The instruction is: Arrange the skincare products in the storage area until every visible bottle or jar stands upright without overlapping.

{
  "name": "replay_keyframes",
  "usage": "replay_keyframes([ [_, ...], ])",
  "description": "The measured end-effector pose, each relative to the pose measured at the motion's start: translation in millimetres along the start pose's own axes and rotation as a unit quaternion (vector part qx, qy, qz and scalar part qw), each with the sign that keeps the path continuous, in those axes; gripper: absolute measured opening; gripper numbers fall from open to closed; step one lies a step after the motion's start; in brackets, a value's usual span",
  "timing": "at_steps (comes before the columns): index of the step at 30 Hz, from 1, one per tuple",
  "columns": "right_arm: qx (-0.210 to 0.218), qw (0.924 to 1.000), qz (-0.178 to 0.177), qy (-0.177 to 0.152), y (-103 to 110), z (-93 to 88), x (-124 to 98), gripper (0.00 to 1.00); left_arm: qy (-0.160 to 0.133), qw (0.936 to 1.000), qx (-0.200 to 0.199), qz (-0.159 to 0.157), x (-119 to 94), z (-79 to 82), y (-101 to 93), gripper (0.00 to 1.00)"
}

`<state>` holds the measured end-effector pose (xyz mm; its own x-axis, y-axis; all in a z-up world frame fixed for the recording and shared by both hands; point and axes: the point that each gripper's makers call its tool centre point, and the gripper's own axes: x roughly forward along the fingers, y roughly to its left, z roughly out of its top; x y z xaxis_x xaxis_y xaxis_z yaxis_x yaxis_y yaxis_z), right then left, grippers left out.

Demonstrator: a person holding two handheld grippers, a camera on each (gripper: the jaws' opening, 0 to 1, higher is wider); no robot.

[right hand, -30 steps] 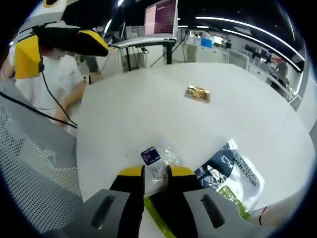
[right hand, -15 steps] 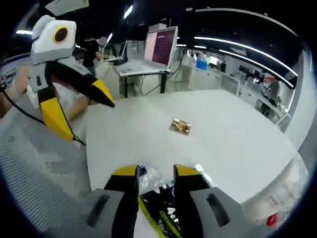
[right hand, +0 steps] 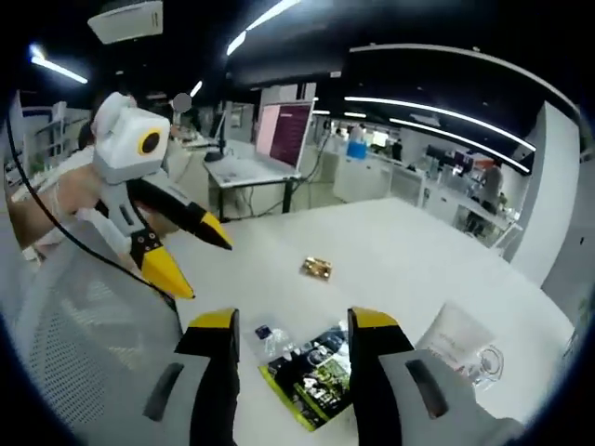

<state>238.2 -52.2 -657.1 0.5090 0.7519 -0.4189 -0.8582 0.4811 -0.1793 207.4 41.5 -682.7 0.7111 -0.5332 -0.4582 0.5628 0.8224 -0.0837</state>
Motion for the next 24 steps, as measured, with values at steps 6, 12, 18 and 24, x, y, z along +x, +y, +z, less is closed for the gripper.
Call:
replay_keyframes([
  [6,0.013,0.9997,-0.019,-0.001,-5.7,-4.0,-20.5,0.56,-0.006,1.0000,0.000,0.002,-3.4,3.9,-3.7,0.53],
  [12,0.025,0.9991,-0.033,0.011,-10.2,-15.2,-29.8,0.67,-0.002,1.0000,0.004,0.001,-4.8,2.5,-7.4,0.56],
  [18,0.042,0.9973,-0.055,0.022,-19.3,-27.0,-42.9,0.75,0.000,1.0000,0.006,0.003,-6.8,2.3,-9.9,0.61],
  [24,0.061,0.9945,-0.080,0.030,-29.9,-38.6,-56.7,0.79,0.004,1.0000,0.006,0.007,-6.2,1.4,-8.9,0.64],
])
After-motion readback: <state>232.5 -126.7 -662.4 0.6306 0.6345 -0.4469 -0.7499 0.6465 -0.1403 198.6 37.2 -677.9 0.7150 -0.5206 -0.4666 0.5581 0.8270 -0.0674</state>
